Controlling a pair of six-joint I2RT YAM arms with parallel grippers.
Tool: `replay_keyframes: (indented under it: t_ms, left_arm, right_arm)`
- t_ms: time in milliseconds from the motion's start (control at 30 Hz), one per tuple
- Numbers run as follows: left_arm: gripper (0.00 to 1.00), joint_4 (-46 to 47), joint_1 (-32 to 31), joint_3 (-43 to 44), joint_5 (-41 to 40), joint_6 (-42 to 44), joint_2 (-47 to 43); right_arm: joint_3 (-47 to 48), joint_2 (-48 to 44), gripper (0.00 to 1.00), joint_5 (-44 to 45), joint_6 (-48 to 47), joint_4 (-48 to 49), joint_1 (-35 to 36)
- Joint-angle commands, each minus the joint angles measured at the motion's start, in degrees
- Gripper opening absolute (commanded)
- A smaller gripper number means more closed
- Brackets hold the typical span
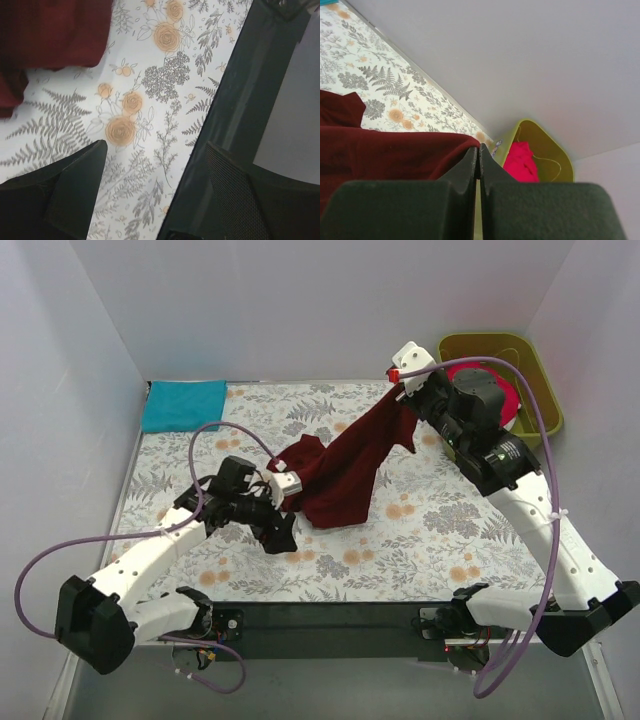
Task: Fold and stack the t-shirts
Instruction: Flatten the tshirt out
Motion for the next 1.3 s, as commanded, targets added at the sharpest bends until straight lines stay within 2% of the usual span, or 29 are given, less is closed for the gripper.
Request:
replay_keyframes:
  t_ms: [0,167,300,367,467,500,533,600,633,667,767,900,933,967,1033,1067,1100,1267]
  left_arm:
    - [0.78,12.1,-6.9,-1.7,-6.6,0.2,1.3]
    - [0.78,26.8,-12.2,-5.0,-13.9,-0.6,7.3]
    - [0.78,36.8,-17.0,-5.4,-20.3,1.7,16.0]
    - [0.78,39.2,-18.8,-5.2,-24.0,2.5,18.9]
    - [0.72,43.1,-20.6,-4.5,-30.9,4.0,25.6]
    - [0.66,43.9,-20.7,-3.5,-32.9,4.0,26.9]
    - [0.48,43.9,-20.7,-2.9,-35.4,3.8,28.7]
    - [0.29,41.5,-20.7,-1.3,-37.8,3.9,28.8]
    - [0.00,41.3,-20.7,-1.4,-39.6,4.2,28.1]
    - [0.00,39.4,-20.7,-1.8,-40.2,4.1,25.3]
    - [0.00,35.6,-20.6,-3.8,-38.7,3.7,16.3]
    - [0.00,24.8,-18.3,-2.6,-31.2,1.3,7.7]
    - [0.00,23.2,-17.6,-1.8,-26.9,0.9,6.7]
    - [0.05,22.1,-17.3,-1.8,-25.9,1.1,5.8]
    - [0.33,21.9,-17.4,-2.4,-23.0,2.3,3.3]
    - [0.43,22.4,-17.7,-2.5,-21.7,2.5,3.2]
    - [0.59,23.3,-18.4,-2.2,-21.5,2.6,4.4]
    - [0.70,28.8,-21.5,1.5,-23.4,3.7,12.4]
  right_arm:
    - [4.5,-0.6,0.01,3.1,1.3,5.8,-0.4]
    - [3.8,-0.4,0.01,2.5,2.0,5.5,-0.4]
    - [3.1,-0.4,0.01,3.0,2.1,5.5,-0.4]
    - [3.3,-0.3,0.01,3.4,2.0,5.5,-0.4]
    - [3.6,-0.3,0.01,4.2,1.8,5.5,-0.4]
    - [3.8,-0.4,0.01,4.8,1.7,5.5,-0.5]
    - [3.8,-0.6,0.01,5.1,1.3,5.5,-0.5]
    - [3.8,-1.1,0.01,5.6,1.0,5.5,-0.7]
    - [3.8,-1.8,0.01,5.7,0.8,5.5,-1.1]
    - [3.8,-2.1,0.01,5.7,0.7,5.5,-1.3]
    - [3.1,-3.4,0.01,6.0,1.2,5.5,-1.6]
    - [2.4,-5.1,0.01,5.8,2.2,5.3,-1.6]
    - [2.5,-5.4,0.01,5.7,2.6,5.0,-1.6]
    - [2.6,-5.4,0.01,5.6,2.7,4.7,-1.6]
    - [2.3,-5.6,0.01,4.9,3.3,4.2,-1.6]
    - [2.1,-5.7,0.01,4.6,3.5,4.0,-1.6]
    - [1.9,-5.8,0.01,4.1,4.1,3.9,-1.5]
    - [-0.1,-5.6,0.01,3.7,4.3,3.9,-1.6]
